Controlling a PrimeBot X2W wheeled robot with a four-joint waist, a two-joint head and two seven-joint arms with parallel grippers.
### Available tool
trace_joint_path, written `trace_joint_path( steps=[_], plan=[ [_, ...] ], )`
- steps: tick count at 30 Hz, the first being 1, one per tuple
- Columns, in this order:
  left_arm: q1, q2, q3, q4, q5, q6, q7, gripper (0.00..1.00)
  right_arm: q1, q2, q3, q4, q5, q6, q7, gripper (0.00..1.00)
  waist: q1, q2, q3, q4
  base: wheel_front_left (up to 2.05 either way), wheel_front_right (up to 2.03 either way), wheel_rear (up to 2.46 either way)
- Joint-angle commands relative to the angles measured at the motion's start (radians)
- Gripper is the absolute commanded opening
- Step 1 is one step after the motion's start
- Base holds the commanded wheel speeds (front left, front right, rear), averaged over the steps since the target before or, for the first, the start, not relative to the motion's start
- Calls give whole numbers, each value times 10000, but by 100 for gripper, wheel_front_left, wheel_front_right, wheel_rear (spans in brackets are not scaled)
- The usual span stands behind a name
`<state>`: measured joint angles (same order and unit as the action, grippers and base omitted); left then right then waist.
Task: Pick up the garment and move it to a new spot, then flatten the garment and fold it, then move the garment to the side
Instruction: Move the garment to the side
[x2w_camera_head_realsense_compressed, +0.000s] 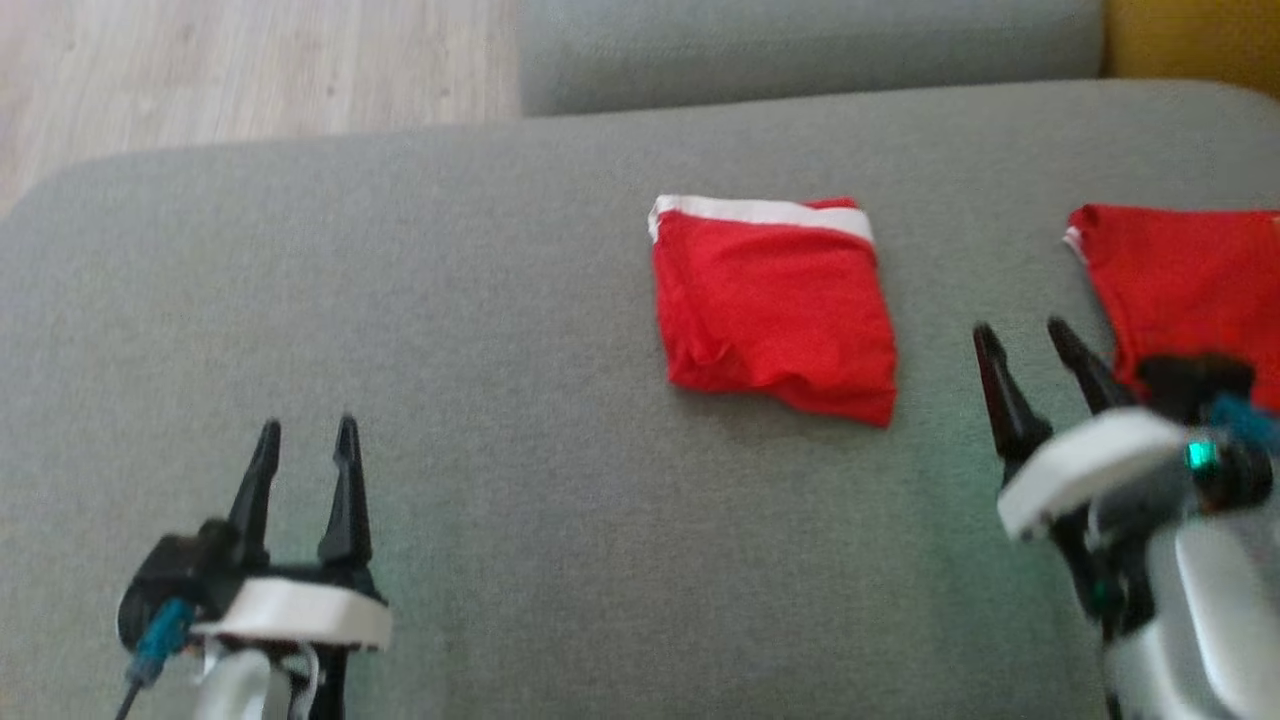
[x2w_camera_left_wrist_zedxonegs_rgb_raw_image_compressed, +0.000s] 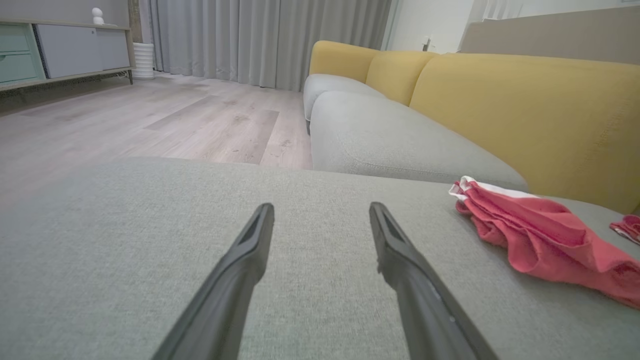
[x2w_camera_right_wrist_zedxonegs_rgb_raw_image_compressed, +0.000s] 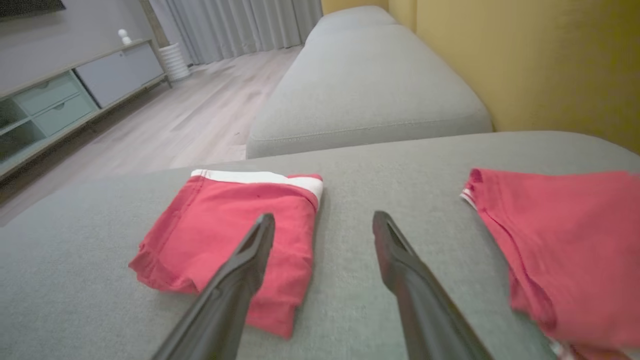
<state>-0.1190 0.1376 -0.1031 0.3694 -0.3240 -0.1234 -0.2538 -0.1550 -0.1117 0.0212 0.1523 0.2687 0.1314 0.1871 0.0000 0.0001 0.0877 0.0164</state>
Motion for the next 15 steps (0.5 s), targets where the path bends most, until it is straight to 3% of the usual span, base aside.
trace_joint_path(
  steps=[1,8,15],
  plan=[
    [-666,136,235,-423,82,-9,-80,100,-992,-104,167,-165,136,-7,441,100,0,-1,455,327,0,0,0],
    [-1419,-21,-157,-651,182,-44,-80,100,-2966,164,-585,1531,280,-7,2381,100,0,-1,1520,1273,0,0,0],
    [-1736,-95,-250,-671,156,-62,-80,100,-3813,502,-1290,3385,-246,-7,3365,100,0,-1,2031,1823,0,0,0]
  ],
)
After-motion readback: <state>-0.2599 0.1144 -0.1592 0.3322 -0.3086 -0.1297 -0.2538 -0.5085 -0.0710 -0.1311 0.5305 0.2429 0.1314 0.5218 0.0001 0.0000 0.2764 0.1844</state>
